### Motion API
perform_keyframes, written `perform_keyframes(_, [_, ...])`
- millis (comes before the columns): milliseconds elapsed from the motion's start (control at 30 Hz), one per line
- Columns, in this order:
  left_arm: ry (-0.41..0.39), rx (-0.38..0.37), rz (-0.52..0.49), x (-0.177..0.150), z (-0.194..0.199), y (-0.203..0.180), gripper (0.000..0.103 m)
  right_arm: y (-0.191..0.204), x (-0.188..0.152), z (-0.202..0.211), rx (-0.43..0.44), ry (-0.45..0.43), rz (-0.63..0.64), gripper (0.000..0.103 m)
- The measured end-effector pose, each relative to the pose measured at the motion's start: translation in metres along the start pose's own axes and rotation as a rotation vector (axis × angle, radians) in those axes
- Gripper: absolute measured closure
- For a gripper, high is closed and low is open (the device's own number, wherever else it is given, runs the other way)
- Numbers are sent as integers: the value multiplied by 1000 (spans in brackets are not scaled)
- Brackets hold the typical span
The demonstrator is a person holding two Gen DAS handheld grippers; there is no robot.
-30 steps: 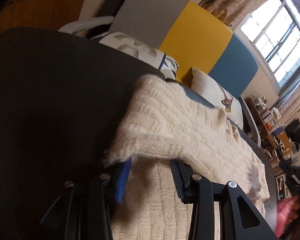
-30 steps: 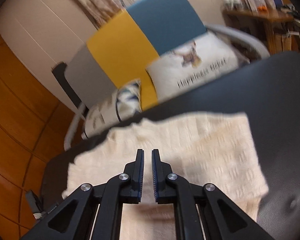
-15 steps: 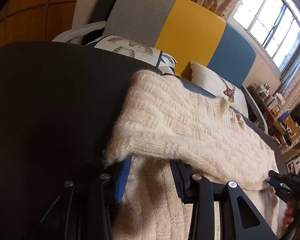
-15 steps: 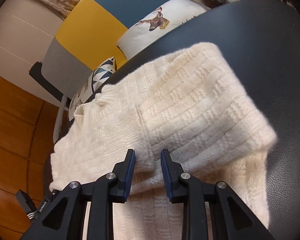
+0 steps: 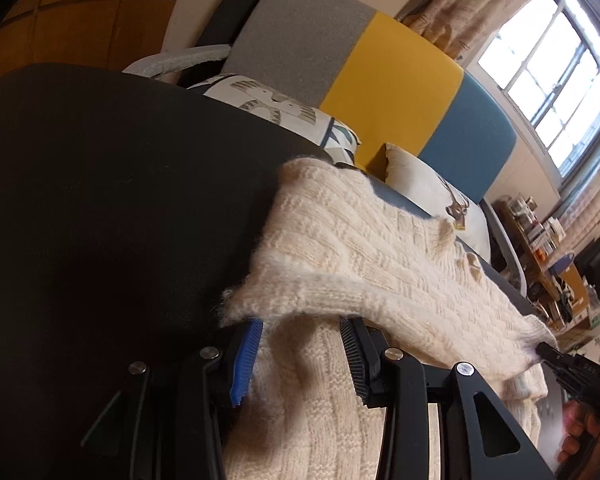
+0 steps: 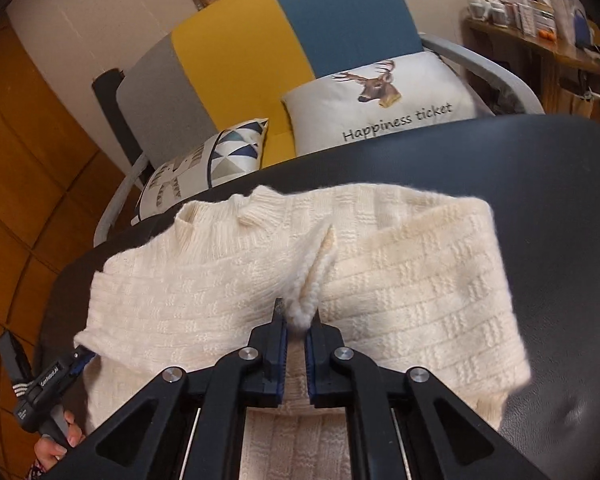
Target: Fold clothes
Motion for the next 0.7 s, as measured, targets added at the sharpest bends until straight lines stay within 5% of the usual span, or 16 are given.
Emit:
perform_keyframes(233, [-22, -2, 30, -1, 1, 9, 66, -11, 0, -15, -90, -8, 13, 97])
perform_keyframes(400, [-24, 66, -85, -6, -2, -3, 66, -24, -19, -36, -78, 26, -19, 97])
perform_keyframes(533, [19, 123, -206, -12, 6, -20, 65, -35, -17, -27, 21, 36, -101, 81])
perform_keyframes(700, [-49, 129, -359, -24, 49, -45, 59, -44, -10, 15, -47, -53, -76, 79])
Point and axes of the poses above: each gripper's, at about its wrist camera, not at the fingertips, and z roughly against the way its jaws point, y to its left, x to its top, the point moved 4 cm from there along -z, roughly the way its jaws point
